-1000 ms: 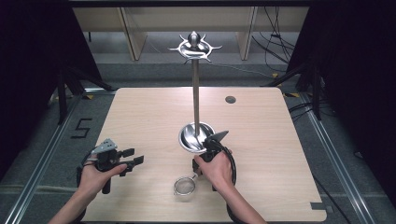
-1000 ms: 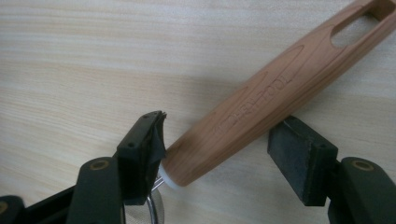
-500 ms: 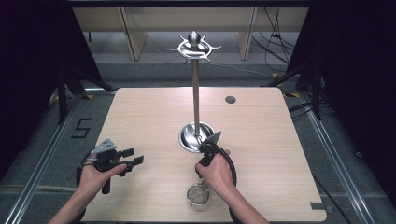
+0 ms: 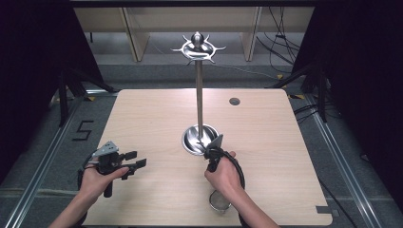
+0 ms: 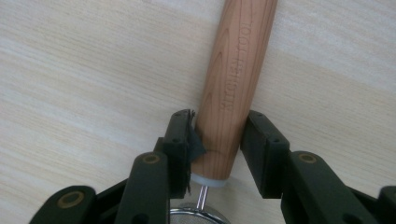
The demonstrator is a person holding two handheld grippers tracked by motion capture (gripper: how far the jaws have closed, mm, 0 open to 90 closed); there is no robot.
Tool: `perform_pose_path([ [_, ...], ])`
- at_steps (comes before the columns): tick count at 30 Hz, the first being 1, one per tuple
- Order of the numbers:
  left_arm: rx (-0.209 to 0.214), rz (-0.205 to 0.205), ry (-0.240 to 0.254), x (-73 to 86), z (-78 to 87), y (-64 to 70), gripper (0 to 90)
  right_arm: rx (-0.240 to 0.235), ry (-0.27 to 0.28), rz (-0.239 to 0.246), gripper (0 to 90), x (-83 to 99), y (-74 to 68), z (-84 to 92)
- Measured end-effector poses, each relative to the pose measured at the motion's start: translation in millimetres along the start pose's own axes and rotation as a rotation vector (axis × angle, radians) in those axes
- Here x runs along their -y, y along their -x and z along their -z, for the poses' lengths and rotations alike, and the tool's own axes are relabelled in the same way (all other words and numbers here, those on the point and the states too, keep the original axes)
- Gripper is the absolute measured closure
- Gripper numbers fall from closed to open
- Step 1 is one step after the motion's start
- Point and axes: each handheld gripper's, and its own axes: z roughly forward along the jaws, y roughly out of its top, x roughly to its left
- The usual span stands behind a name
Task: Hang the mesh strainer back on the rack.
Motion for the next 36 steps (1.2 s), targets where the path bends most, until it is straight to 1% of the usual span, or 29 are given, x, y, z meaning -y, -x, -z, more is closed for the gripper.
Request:
perform_pose_path([
  [1,0.004,0.000,-0.001,0.0,-0.2,0.1,38.6,0.012,0.013,0.007,64.3,1.3,-0.3,-0.4],
  [2,0.002,-0.002,-0.005,-0.2,-0.1,0.1,38.6,0.020,0.014,0.010,64.4,1.8,-0.4,-0.4],
  [4,0.003,-0.002,-0.004,-0.2,0.0,0.3,38.6,0.031,0.022,0.037,64.4,2.5,1.5,-0.1],
  [5,0.001,-0.002,-0.003,-0.2,0.1,0.4,38.6,0.028,0.018,0.021,64.4,3.5,0.4,0.2],
  [6,0.006,-0.002,-0.002,-0.2,0.1,0.2,38.5,0.019,0.002,0.016,64.3,3.1,0.5,1.9],
  [8,0.007,-0.002,0.000,-0.3,0.1,0.5,38.5,0.028,0.003,0.032,64.2,3.6,1.5,2.5],
  [12,0.007,-0.006,-0.002,-0.2,-0.1,0.8,38.5,0.040,-0.003,0.030,62.0,5.0,1.3,2.0],
  [14,0.007,-0.006,-0.002,-0.2,0.0,0.8,38.5,0.040,0.009,0.034,62.4,5.8,1.6,-0.6],
  [15,0.007,-0.007,-0.002,-0.2,0.1,0.7,38.5,0.037,0.006,0.034,64.0,5.6,1.8,-0.9],
  [16,0.007,-0.006,-0.002,-0.3,0.1,0.7,38.5,0.030,-0.018,0.030,65.1,4.5,2.2,0.0],
  [17,0.007,-0.006,-0.003,-0.2,0.2,0.7,38.5,0.045,-0.016,0.058,65.5,4.9,4.9,-1.4],
  [18,0.007,-0.007,-0.003,-0.2,0.1,0.6,38.5,0.046,-0.008,0.030,65.7,5.0,2.9,-1.2],
  [19,0.008,-0.007,-0.003,-0.1,0.1,0.6,38.5,0.036,-0.003,0.043,66.2,5.1,4.8,-1.4],
  [20,0.008,-0.008,-0.004,-0.1,0.0,0.5,38.5,0.015,-0.009,0.025,67.6,5.3,4.6,-0.4],
  [21,0.008,-0.008,-0.004,0.0,-0.1,0.5,38.5,0.018,-0.003,0.021,68.9,5.3,5.8,-0.2],
  [22,0.013,-0.004,-0.002,0.1,-0.5,0.5,38.5,0.004,-0.012,0.026,69.0,5.5,7.5,1.0],
  [23,0.014,-0.003,-0.004,0.2,-0.7,0.5,38.5,0.002,-0.008,0.019,69.1,5.9,8.0,0.7],
  [24,0.012,-0.008,-0.009,0.1,-0.5,0.2,38.5,0.004,0.009,0.014,69.1,7.1,8.3,0.2],
  [25,0.012,-0.009,-0.007,0.0,-0.7,0.2,38.5,-0.007,0.018,0.005,69.2,7.3,9.0,-0.1],
  [26,0.011,-0.008,-0.006,-0.1,-0.8,0.2,38.5,-0.012,0.008,0.003,69.2,7.8,9.6,1.0],
  [27,0.011,-0.008,-0.006,-0.2,-0.6,0.3,38.5,-0.014,0.025,0.018,69.2,8.7,11.3,0.0],
  [28,0.011,-0.009,-0.006,-0.2,-0.6,0.3,38.5,-0.022,0.010,0.011,69.2,8.5,12.3,1.2],
  [29,0.013,-0.007,-0.006,-0.1,-0.6,0.2,38.5,-0.026,0.021,0.009,69.2,9.2,12.6,1.2],
  [30,0.013,-0.006,-0.006,0.0,-0.7,0.1,38.5,-0.034,0.034,0.026,69.3,9.7,14.2,1.5],
  [31,0.012,-0.007,-0.006,0.0,-0.9,0.0,38.5,-0.044,0.046,0.000,69.3,11.0,12.7,1.6],
  [32,0.013,-0.003,-0.003,0.2,-1.3,0.2,38.5,-0.049,0.042,-0.003,69.3,11.0,12.7,3.6],
  [33,0.011,-0.007,-0.008,0.3,-1.1,-0.2,38.5,-0.056,0.049,0.025,69.2,11.2,16.4,5.5],
  [36,0.011,-0.008,-0.009,0.6,-1.0,-0.4,38.5,-0.084,0.093,0.055,69.2,14.3,21.0,11.4],
])
